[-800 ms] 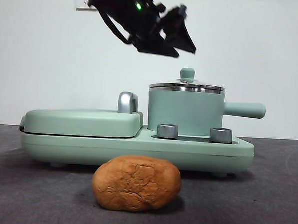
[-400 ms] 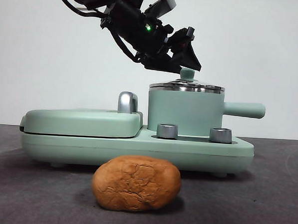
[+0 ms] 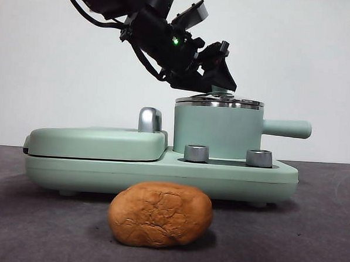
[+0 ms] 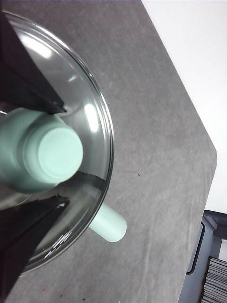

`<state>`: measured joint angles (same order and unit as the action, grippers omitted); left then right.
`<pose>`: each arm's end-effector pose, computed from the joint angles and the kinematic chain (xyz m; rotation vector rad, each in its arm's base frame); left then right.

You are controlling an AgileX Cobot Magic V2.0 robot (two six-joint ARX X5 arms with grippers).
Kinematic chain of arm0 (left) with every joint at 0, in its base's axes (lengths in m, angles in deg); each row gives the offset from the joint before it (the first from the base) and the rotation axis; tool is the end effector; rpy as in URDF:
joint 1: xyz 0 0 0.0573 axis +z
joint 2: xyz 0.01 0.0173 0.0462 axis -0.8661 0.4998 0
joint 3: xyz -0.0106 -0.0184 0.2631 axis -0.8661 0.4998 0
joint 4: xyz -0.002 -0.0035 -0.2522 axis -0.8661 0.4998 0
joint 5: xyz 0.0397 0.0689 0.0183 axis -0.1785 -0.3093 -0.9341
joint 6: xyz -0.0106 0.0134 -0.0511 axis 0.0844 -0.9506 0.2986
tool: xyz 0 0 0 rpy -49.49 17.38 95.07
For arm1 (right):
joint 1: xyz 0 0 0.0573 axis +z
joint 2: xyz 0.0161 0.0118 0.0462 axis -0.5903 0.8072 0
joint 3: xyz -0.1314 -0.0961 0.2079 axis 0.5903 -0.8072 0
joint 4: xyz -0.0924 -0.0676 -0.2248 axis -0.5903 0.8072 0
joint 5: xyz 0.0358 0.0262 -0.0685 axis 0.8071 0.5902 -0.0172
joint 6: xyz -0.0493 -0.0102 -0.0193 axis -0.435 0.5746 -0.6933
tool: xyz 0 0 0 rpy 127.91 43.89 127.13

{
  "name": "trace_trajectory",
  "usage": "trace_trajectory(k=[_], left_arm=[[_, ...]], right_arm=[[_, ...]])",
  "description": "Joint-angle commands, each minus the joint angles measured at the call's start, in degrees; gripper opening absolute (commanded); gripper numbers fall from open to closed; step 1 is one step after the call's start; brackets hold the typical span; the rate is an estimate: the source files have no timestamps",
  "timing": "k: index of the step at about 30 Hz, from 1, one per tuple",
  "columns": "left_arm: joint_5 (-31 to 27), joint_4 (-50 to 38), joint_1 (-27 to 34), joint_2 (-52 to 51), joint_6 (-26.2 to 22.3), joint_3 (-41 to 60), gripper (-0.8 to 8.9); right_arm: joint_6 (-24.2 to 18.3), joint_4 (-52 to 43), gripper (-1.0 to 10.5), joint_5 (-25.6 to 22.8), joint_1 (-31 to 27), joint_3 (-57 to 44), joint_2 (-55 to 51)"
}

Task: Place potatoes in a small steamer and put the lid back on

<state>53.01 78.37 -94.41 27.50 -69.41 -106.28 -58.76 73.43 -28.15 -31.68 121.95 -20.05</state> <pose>0.3726 -0.2669 0.2604 0.1764 0.3022 -0.9598 0.1114 0.0177 0.3134 -0.3319 0.3106 0.4570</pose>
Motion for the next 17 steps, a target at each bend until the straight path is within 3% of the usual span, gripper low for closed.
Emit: trace_trajectory(k=[1,3,7,17], left_arm=[[0.1,-0.5,-0.3,1.5,0.1,-1.5,2.74],[-0.5,-0.5,-0.3,1.5,-0.2,-1.5,2.34],[-0.8,-0.5,-0.3,1.5,-0.3,-1.5,0.09],[-0.9,-0.5,-0.4,1.5,-3.8,-1.5,0.08]], right_arm=[[0.8,-0.6,2.7,0.0,0.2,0.8,0.2],[0.8,-0.6,2.7,0.0,0.2,0.8,0.2],[0.8,-0.6,2.7,0.0,0.2,0.8,0.2],[0.8,-0.6,2.7,0.0,0.2,0.8,0.2]])
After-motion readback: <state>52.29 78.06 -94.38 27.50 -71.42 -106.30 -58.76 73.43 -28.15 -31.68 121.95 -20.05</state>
